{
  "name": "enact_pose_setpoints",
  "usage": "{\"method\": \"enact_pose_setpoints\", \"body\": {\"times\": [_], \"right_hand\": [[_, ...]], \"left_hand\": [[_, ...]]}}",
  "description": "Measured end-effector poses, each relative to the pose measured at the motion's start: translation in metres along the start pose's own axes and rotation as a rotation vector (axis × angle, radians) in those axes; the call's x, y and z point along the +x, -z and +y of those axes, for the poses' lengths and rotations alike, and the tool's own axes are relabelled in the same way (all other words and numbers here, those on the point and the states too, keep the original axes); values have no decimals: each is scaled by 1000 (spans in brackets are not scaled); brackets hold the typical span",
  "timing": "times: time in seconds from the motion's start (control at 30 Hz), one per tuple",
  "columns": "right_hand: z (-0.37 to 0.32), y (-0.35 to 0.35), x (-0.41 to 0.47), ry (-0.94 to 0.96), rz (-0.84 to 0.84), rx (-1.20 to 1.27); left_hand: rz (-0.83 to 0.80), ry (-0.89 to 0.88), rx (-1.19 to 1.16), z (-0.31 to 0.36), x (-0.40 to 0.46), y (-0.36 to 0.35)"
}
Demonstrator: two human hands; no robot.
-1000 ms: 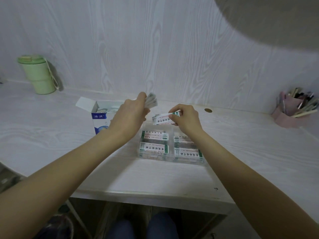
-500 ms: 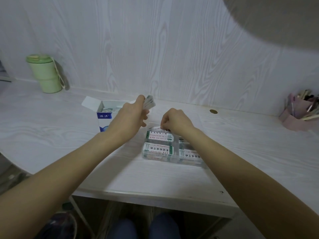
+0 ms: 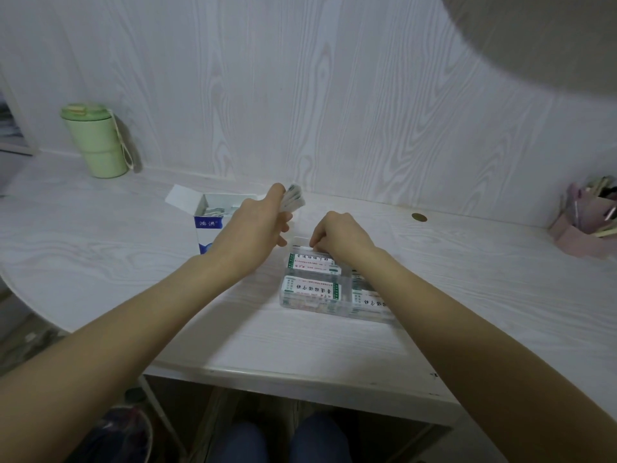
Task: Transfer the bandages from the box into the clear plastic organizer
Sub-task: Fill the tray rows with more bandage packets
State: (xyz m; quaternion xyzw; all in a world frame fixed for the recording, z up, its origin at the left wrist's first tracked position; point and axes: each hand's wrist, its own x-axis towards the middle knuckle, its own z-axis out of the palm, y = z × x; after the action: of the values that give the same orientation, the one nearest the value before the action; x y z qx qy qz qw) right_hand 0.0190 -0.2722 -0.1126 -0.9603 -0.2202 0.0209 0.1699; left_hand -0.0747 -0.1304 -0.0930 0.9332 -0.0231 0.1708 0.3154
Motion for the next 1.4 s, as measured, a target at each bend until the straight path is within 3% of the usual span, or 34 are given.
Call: {"method": "enact_pose_setpoints", "body": {"times": [0.27,0.43,0.5,0.57,0.67,0.9,1.23,1.4], "right_hand": [[-9,5,-2,-12,-54,-61],[-7,16,-8,3,-77,19],[-7,27,-19,11,3,176],[-8,38,-35,8,45,501],[-10,48,-53,33,-80,861],[-11,46,-59,37,91,869],[-15,41,-65,-32,63,1110],[-16,42,-66,-43,56,1092]], "left_hand": [[-7,-9,-28,5,-1,1],[-71,106,-396,14,-4,8],[-111,132,-536,14,-7,10],[-144,148,-612,13,-10,12],[-200,173,-643,15,-13,11],[-295,210,-799,22,-17,10],[-182,274,-720,17,-14,15],[-183,301,-760,17,-14,16]]}}
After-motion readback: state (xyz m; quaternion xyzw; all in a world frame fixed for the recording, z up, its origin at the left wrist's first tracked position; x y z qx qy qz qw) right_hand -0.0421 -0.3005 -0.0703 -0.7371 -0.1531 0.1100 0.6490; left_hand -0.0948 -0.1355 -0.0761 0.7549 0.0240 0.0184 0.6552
